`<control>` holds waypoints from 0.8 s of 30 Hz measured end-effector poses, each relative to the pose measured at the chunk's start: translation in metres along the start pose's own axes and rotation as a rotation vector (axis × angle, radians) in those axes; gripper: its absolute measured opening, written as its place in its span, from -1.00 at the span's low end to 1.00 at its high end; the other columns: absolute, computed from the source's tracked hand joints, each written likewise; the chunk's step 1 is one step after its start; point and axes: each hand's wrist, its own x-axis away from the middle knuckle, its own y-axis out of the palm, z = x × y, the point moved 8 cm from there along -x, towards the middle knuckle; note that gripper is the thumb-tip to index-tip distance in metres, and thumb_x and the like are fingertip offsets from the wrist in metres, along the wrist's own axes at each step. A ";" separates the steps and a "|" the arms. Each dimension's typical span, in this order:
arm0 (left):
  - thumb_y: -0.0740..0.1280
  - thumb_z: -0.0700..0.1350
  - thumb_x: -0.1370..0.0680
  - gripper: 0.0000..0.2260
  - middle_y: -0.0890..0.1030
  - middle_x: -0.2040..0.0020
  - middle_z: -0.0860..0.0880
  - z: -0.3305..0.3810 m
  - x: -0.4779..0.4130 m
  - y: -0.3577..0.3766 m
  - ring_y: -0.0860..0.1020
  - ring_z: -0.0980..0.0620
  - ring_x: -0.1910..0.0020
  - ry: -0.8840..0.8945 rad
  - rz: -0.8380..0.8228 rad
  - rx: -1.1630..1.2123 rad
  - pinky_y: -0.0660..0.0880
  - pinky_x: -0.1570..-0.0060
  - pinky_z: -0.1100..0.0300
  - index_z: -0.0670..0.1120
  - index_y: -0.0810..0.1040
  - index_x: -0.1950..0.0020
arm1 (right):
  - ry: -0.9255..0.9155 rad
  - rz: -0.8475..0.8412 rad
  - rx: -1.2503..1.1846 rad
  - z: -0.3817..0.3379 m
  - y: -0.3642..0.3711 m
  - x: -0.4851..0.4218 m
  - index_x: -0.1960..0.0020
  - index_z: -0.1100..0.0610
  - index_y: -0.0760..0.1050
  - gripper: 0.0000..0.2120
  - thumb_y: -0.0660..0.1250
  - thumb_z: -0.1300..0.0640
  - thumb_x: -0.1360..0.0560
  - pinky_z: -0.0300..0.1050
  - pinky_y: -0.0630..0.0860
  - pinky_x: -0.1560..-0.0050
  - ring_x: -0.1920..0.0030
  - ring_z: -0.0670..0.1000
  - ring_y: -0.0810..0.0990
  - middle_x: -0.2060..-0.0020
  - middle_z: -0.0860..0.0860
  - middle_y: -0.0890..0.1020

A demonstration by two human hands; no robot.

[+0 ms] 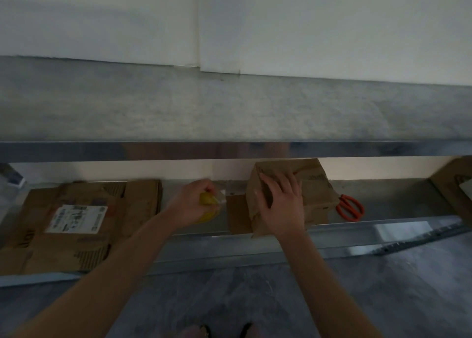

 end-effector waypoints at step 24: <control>0.50 -0.05 -0.42 -0.51 0.59 -0.11 -0.02 -0.035 0.058 0.011 0.57 -0.03 -0.06 0.091 0.130 -0.096 0.38 0.10 0.27 -0.08 0.45 -0.29 | 0.135 -0.297 -0.342 -0.073 0.078 0.076 0.20 0.00 0.55 -0.90 0.41 0.04 -0.47 -0.10 0.47 0.16 0.12 -0.05 0.54 0.21 -0.07 0.62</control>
